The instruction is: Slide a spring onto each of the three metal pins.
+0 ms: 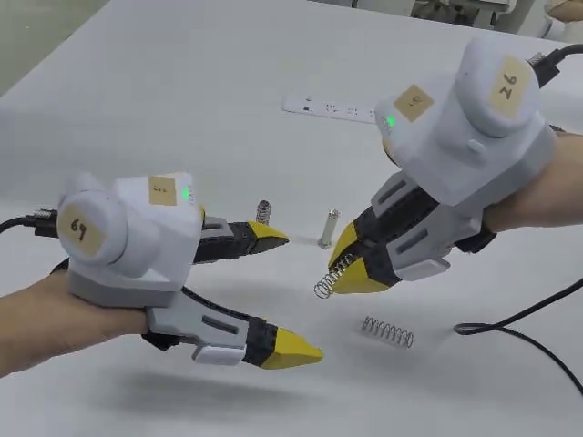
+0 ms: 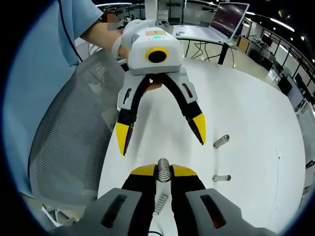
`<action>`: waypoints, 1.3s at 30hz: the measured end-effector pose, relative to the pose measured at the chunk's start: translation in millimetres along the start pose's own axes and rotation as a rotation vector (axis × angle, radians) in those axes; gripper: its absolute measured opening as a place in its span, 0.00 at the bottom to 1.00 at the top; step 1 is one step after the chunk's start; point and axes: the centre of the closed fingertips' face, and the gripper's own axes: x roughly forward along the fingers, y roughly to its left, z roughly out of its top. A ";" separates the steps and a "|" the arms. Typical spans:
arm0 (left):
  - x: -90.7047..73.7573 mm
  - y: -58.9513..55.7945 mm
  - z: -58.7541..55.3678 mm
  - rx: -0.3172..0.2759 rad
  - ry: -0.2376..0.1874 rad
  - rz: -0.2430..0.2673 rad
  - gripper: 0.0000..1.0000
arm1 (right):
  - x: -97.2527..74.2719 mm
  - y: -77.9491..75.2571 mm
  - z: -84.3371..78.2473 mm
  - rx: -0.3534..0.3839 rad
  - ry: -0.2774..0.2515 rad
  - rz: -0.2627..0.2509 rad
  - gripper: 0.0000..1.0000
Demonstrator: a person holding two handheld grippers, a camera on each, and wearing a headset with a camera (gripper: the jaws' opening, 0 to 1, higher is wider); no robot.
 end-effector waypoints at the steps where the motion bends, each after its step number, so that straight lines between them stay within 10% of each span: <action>1: -1.0 1.2 -1.3 -0.009 0.004 0.007 0.78 | -0.1 -0.1 -0.5 0.001 0.002 0.001 0.07; 14: -13.6 17.3 -14.5 -0.089 0.018 0.122 0.97 | -0.3 -5.3 -2.2 0.000 0.006 -0.001 0.07; 39: -45.4 33.6 -37.8 -0.129 0.056 0.237 0.94 | -22.2 -46.4 -8.2 -0.033 0.074 -0.040 0.08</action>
